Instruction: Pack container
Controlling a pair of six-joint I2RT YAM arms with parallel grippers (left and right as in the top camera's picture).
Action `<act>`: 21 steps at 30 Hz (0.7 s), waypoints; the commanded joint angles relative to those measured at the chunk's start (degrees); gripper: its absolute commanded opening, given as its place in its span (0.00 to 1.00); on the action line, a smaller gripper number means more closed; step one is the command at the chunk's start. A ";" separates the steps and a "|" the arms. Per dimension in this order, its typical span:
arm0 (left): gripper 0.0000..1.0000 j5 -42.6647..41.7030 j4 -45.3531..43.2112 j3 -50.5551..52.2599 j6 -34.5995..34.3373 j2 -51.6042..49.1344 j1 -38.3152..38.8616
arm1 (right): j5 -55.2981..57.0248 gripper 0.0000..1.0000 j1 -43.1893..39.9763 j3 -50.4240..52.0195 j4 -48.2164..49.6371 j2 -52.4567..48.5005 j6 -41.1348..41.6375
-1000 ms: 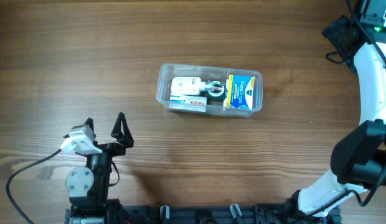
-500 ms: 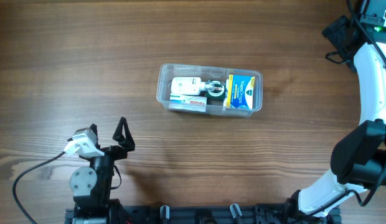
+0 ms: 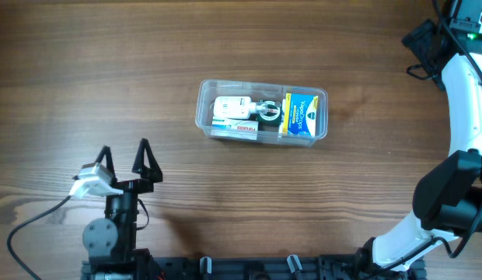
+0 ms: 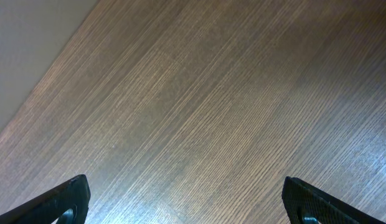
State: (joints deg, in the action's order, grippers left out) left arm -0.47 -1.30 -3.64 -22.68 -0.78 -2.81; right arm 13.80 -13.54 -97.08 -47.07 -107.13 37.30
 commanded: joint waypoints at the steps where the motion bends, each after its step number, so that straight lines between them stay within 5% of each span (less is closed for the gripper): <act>1: 1.00 0.33 -3.96 0.07 -0.33 0.63 -0.50 | 0.76 1.00 0.17 0.09 0.13 0.50 0.59; 10: 1.00 -0.09 -7.50 3.32 -0.52 0.63 1.64 | 0.76 1.00 0.17 0.07 0.15 0.50 0.57; 21: 1.00 -0.09 5.55 3.30 -0.50 0.28 1.64 | 0.76 1.00 0.17 0.07 0.15 0.50 0.59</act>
State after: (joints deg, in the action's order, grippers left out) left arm -0.47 3.92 -0.49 -22.87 -0.80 -1.45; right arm 13.82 -13.54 -97.08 -47.05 -107.13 37.30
